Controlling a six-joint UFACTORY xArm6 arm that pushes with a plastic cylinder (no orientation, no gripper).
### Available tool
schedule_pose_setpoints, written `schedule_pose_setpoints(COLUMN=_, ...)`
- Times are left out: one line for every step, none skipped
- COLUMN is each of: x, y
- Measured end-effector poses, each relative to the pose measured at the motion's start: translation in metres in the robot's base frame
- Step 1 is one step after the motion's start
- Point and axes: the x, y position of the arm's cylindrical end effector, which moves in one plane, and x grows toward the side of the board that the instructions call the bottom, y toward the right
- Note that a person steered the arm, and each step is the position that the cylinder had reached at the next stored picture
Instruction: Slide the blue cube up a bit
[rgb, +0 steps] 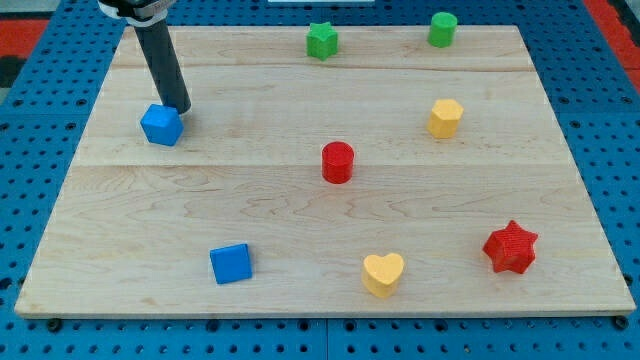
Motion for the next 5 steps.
schedule_pose_setpoints(x=0.000, y=0.001)
schedule_pose_setpoints(x=0.017, y=0.063)
schedule_pose_setpoints(x=0.073, y=0.065)
schedule_pose_setpoints(x=0.096, y=0.001)
schedule_pose_setpoints(x=0.082, y=-0.034)
